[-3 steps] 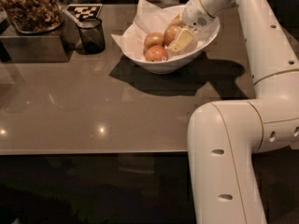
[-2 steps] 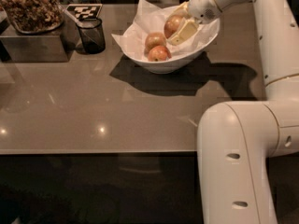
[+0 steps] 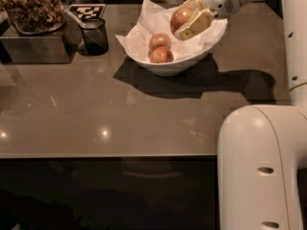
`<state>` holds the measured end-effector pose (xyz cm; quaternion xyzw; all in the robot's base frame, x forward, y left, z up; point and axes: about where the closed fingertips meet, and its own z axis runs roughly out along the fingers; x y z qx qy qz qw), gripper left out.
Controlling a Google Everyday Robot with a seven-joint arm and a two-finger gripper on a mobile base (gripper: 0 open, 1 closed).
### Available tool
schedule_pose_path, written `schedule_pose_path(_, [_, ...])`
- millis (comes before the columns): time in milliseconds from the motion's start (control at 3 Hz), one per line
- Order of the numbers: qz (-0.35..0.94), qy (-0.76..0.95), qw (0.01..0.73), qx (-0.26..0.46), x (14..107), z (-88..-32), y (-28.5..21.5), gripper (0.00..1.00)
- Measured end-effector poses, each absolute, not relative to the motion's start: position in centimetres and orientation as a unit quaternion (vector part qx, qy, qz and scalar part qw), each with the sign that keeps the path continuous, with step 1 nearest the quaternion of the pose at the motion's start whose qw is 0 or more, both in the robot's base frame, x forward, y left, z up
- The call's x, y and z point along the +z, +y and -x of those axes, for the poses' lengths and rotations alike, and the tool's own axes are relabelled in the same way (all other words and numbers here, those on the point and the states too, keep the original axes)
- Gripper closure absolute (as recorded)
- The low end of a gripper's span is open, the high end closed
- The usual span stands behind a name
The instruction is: Pick apple from white bowl
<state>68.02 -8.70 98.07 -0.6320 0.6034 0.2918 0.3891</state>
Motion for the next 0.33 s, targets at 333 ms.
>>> schedule_pose_path(333, [0.621,0.606,0.388,0.311,100.05,-65.96,-8.94,1.0])
